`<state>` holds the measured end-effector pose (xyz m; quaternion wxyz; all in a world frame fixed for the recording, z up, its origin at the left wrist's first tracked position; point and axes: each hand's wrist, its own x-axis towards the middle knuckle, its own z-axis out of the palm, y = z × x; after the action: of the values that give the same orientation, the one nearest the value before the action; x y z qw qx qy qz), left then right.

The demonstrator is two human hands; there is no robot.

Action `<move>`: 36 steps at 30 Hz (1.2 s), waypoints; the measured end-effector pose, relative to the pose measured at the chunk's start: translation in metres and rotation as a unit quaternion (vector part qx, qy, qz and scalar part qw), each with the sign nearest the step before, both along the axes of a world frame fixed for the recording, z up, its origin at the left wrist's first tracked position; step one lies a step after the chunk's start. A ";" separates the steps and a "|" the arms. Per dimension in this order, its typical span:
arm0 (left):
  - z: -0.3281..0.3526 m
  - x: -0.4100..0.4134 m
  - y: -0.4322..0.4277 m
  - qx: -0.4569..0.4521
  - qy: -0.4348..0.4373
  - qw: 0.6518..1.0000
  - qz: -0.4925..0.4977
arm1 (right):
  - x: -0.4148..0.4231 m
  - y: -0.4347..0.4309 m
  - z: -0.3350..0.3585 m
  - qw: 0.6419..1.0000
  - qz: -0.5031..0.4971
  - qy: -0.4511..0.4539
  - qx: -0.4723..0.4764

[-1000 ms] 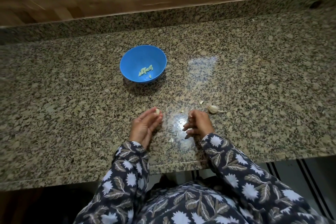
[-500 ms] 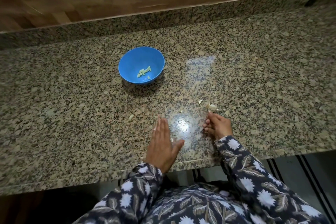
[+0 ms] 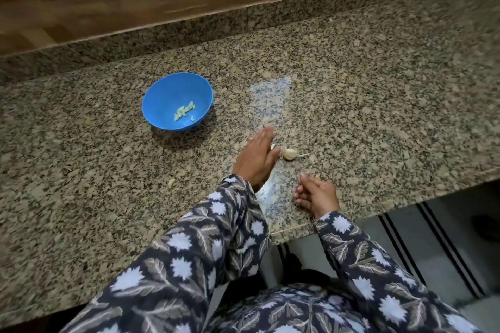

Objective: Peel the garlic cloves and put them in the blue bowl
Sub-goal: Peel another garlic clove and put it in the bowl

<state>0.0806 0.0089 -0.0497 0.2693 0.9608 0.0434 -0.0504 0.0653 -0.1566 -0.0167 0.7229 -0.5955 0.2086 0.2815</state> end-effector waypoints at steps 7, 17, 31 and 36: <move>0.004 -0.037 0.016 -0.165 -0.085 0.973 0.135 | 0.001 0.003 0.003 1.000 0.018 -0.005 0.001; 0.002 0.008 0.022 -0.032 -0.003 0.999 -0.014 | -0.001 0.011 0.008 0.999 0.036 0.000 0.011; 0.000 -0.100 0.007 0.031 -0.007 0.998 0.049 | 0.009 0.012 -0.001 0.999 -0.033 -0.010 -0.004; 0.001 -0.068 -0.023 0.024 -0.014 0.999 -0.034 | 0.018 -0.010 -0.001 0.994 -0.111 -0.008 0.012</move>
<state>0.0124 -0.0142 -0.0492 0.2446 0.9686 0.0086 -0.0449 0.0832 -0.1668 -0.0177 0.7585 -0.5619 0.2647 0.1971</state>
